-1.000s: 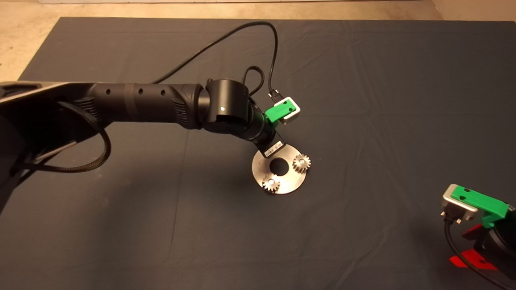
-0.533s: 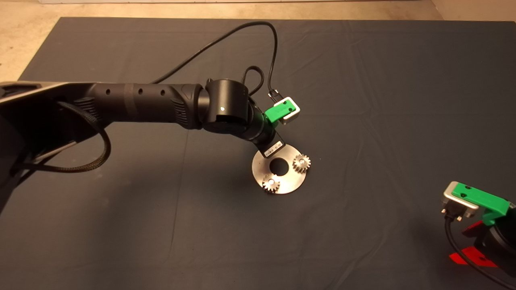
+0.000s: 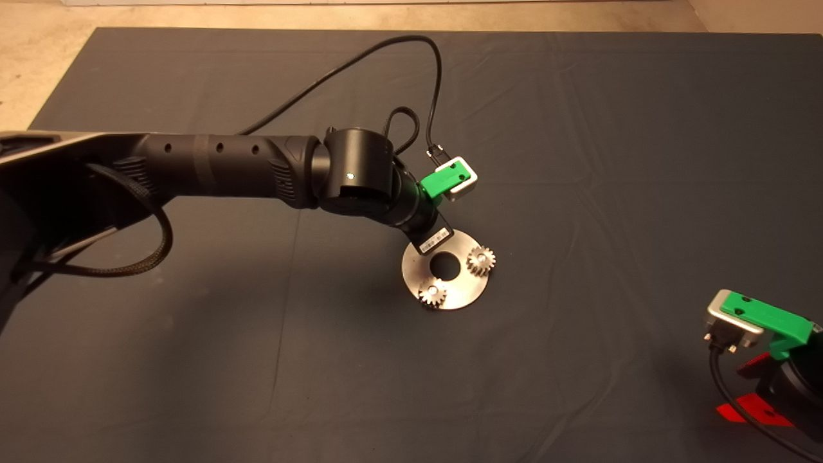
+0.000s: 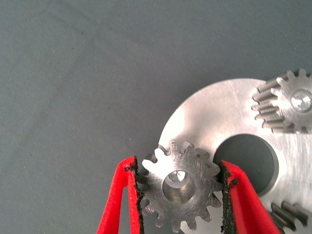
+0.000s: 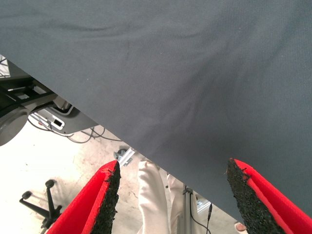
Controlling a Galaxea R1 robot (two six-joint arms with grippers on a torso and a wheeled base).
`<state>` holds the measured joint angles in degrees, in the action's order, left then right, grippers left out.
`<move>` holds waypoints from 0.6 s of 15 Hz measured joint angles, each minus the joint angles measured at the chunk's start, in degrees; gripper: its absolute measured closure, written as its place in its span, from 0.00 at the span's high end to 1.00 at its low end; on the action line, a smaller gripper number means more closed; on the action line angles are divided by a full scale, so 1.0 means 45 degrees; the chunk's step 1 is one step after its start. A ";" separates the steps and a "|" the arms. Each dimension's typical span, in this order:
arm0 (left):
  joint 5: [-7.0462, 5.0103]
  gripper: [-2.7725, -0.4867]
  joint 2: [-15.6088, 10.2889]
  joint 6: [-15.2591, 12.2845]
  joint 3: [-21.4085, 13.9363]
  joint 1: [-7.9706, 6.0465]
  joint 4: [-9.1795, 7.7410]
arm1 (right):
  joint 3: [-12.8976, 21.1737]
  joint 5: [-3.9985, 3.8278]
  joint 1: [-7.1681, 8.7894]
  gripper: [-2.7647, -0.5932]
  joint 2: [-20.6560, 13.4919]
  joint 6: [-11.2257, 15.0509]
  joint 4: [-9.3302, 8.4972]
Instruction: Install three planetary gears onto the carrier pins
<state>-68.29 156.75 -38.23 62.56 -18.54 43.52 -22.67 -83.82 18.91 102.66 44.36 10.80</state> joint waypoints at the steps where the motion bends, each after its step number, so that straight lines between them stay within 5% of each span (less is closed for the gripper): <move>1: 0.0000 0.07 -0.0108 0.0000 -0.0108 0.0000 -0.0005 | 0.0000 0.0000 0.0000 0.47 -0.0003 0.0003 0.0000; 9: 0.0073 0.07 -0.0301 -0.0005 -0.0184 0.0183 0.0006 | 0.0000 0.0000 0.0000 0.47 -0.0027 0.0003 -0.0005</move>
<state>-67.96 155.39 -38.25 61.73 -17.72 43.54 -22.67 -83.82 18.91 102.54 44.37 10.78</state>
